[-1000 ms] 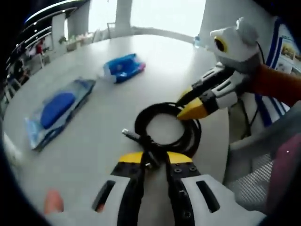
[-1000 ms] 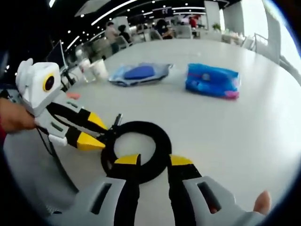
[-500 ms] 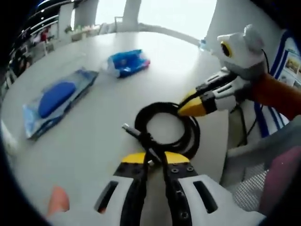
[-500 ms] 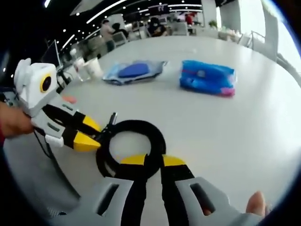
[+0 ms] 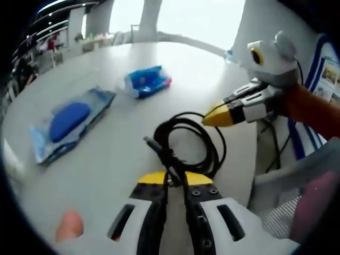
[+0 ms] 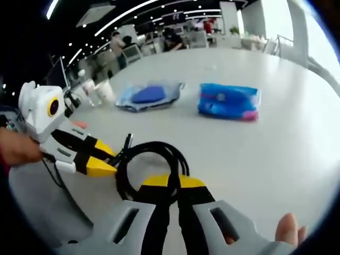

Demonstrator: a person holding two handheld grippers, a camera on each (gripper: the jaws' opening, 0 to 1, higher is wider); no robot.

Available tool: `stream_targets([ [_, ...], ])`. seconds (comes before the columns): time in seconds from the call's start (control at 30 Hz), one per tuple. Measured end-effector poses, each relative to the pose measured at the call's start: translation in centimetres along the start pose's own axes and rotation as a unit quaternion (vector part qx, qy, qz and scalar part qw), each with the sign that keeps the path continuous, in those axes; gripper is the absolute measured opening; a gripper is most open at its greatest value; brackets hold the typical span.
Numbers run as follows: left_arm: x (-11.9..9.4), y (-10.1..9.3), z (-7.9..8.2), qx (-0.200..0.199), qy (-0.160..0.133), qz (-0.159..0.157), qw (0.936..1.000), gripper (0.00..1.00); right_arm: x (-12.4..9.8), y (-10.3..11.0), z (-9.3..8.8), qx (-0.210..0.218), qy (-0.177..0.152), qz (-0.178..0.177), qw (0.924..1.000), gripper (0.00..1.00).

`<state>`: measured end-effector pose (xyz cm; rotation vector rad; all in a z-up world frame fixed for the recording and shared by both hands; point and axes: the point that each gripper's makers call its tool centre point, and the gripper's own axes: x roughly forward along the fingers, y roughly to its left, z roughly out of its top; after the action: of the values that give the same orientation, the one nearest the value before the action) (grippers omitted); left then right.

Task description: Arrange the tabletop items into an orderly group along one side of the table until the central work area is clear of visible clutter.

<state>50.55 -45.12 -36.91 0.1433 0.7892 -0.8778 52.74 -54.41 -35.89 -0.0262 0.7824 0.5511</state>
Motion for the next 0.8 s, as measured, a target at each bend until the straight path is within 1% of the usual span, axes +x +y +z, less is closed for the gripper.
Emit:
stream_targets([
  [0.1, -0.3, 0.6, 1.3, -0.003, -0.013, 0.004, 0.9999, 0.08, -0.2, -0.3, 1.8, -0.009, -0.012, -0.002, 0.9999, 0.04],
  [0.27, -0.3, 2.3, 3.8, -0.006, -0.033, 0.017, 0.9993, 0.08, 0.2, -1.0, 4.4, -0.023, -0.022, -0.005, 0.9995, 0.04],
  [0.43, 0.2, 3.9, 5.2, -0.006, -0.038, 0.028, 0.9989, 0.08, 1.4, -2.0, 6.1, -0.028, -0.024, -0.007, 0.9993, 0.04],
  [0.6, 1.0, 5.2, 5.4, -0.010, -0.030, 0.035, 0.9989, 0.08, 2.6, -2.5, 6.7, -0.024, -0.020, -0.005, 0.9995, 0.04],
  [0.8, 2.5, 6.3, 4.8, -0.019, -0.014, 0.037, 0.9990, 0.08, 4.3, -3.3, 6.3, -0.018, -0.006, -0.003, 0.9998, 0.04],
])
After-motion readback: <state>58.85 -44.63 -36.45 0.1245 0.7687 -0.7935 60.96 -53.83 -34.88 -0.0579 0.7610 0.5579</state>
